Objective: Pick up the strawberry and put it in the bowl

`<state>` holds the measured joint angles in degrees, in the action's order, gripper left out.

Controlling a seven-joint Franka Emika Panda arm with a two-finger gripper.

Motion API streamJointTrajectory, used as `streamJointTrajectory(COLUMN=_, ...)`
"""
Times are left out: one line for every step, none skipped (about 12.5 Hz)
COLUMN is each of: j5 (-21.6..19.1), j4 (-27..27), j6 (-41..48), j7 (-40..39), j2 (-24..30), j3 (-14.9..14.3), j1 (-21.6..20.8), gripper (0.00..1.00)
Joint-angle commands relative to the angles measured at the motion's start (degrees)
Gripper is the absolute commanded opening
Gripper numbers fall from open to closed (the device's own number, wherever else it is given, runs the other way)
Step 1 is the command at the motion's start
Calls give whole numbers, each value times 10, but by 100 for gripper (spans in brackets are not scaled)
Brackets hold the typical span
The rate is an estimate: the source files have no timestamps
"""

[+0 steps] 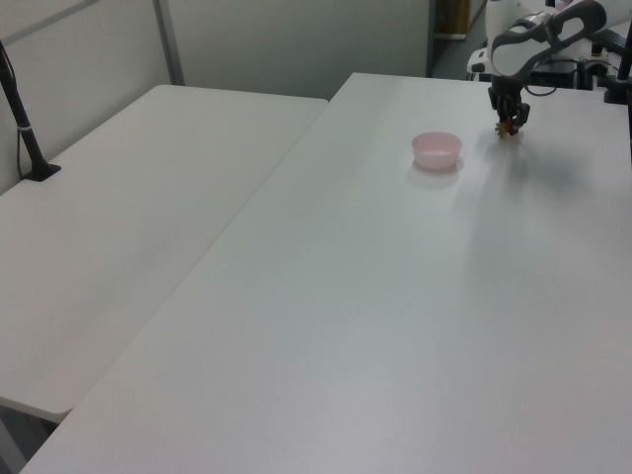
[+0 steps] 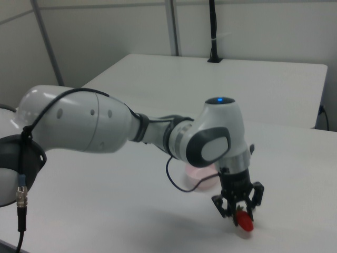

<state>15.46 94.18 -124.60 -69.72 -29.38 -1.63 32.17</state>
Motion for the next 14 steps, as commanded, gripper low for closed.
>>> streamJointTrajectory(j5=-52, j4=-29, j6=53, j7=45, j2=33, j3=21, j1=-3, gripper=43)
streamJointTrajectory(j5=-70, j4=-43, j6=61, j7=70, j2=37, j3=29, j1=-5, gripper=43)
streamJointTrajectory(j5=-85, j4=-55, j6=61, j7=118, j2=38, j3=47, j1=-14, gripper=43)
streamJointTrajectory(j5=-89, j4=-63, j6=61, j7=181, j2=38, j3=59, j1=-22, gripper=43)
streamJointTrajectory(j5=-89, j4=-63, j6=60, j7=240, j2=36, j3=71, j1=-39, gripper=43)
streamJointTrajectory(j5=-89, j4=-63, j6=58, j7=289, j2=34, j3=72, j1=-59, gripper=43)
streamJointTrajectory(j5=-90, j4=-63, j6=56, j7=315, j2=32, j3=72, j1=-72, gripper=44)
streamJointTrajectory(j5=-90, j4=-63, j6=53, j7=355, j2=28, j3=71, j1=-89, gripper=48)
streamJointTrajectory(j5=-89, j4=-63, j6=49, j7=394, j2=25, j3=72, j1=-93, gripper=56)
streamJointTrajectory(j5=-89, j4=-63, j6=39, j7=417, j2=22, j3=72, j1=-98, gripper=70)
streamJointTrajectory(j5=-90, j4=-63, j6=30, j7=432, j2=22, j3=72, j1=-99, gripper=86)
streamJointTrajectory(j5=-90, j4=-63, j6=30, j7=433, j2=26, j3=72, j1=-99, gripper=100)
streamJointTrajectory(j5=-90, j4=-63, j6=35, j7=434, j2=35, j3=72, j1=-100, gripper=100)
streamJointTrajectory(j5=-91, j4=-62, j6=39, j7=437, j2=46, j3=72, j1=-104, gripper=100)
